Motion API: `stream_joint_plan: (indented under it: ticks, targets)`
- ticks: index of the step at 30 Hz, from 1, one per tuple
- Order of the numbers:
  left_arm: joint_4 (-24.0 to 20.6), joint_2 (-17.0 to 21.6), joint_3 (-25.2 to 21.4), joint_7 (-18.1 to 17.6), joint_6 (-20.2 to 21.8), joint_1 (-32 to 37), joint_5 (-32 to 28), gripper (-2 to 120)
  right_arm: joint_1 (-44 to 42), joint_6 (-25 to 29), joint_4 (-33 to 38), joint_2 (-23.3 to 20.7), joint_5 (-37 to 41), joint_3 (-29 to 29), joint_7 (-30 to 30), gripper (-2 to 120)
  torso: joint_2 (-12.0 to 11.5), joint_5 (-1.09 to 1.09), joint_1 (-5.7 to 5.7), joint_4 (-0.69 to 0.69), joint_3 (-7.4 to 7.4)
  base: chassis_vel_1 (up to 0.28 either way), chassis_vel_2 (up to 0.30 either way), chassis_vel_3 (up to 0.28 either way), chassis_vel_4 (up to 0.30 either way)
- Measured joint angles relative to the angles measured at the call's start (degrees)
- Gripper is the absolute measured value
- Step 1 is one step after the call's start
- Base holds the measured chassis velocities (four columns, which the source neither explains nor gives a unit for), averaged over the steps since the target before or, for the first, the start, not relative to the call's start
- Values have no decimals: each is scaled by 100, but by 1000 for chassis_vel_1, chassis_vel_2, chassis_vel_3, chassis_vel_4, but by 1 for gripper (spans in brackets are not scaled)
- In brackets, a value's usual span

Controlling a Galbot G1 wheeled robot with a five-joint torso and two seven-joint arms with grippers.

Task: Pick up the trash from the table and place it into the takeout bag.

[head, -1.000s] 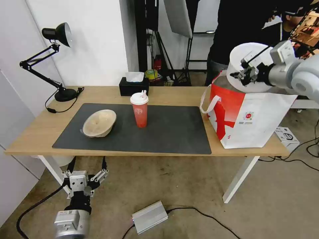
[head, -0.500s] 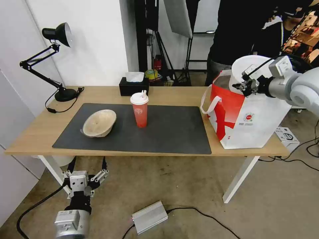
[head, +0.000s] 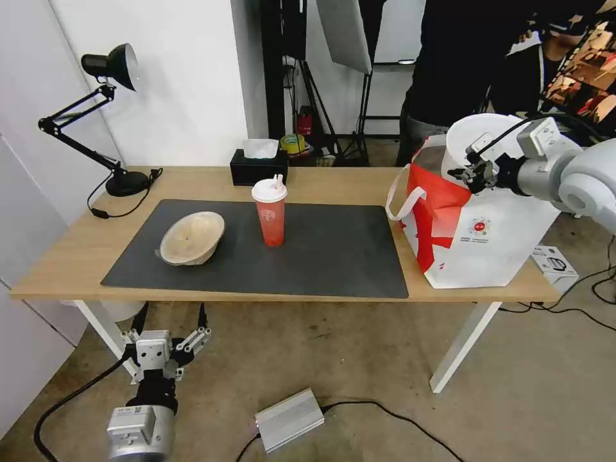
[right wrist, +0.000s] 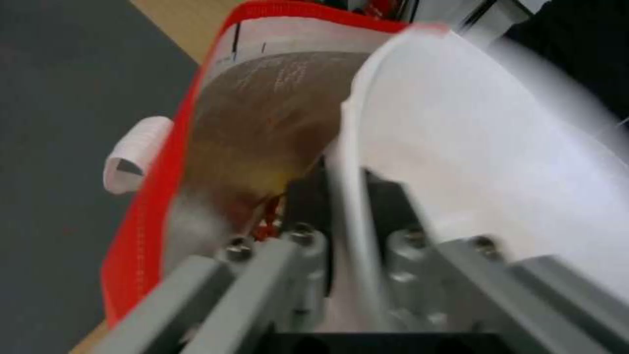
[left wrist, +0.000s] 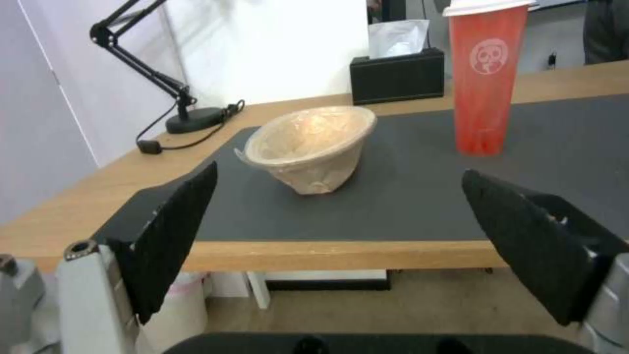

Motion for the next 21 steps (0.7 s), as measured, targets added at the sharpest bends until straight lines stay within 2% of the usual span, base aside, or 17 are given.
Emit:
stream_joint_plan:
  ticks: [3,4,7,9,13,14,17,18,21]
  targets:
    - [10,-2,6,1,1,-1,3,100,4,-1,5,-4,10,0,5,31,-1,0,0,0,0,0,0,0,0]
    - [10,-2,6,1,1,-1,3,100,4,-1,5,-4,10,0,5,31,-1,0,0,0,0,0,0,0,0]
    - [12,-3,6,2,1,-2,4,100,17,-3,9,-7,19,4,6,46,0,0,0,0,0,0,0,0,0]
    - [12,-3,6,2,1,-2,4,100,18,-4,14,-8,21,8,6,49,0,0,0,0,0,0,0,0,0]
    - [14,-3,6,3,1,-3,4,100,23,-6,60,-28,31,39,7,68,0,0,0,0,0,0,0,0,0]
    - [14,-3,6,3,1,-3,4,100,23,-6,60,-28,31,39,7,68,0,0,0,0,0,0,0,0,0]
    - [14,-3,6,3,1,-5,5,100,25,-8,100,-41,38,70,8,80,-1,0,0,0,0,0,0,0,0]
    - [14,-3,6,3,1,-5,5,100,25,-8,100,-41,38,70,8,80,-1,0,0,0,0,0,0,0,0]
    - [14,-3,7,4,1,-6,5,100,24,-9,147,-34,60,172,50,95,0,0,0,0,0,0,0,0,0]
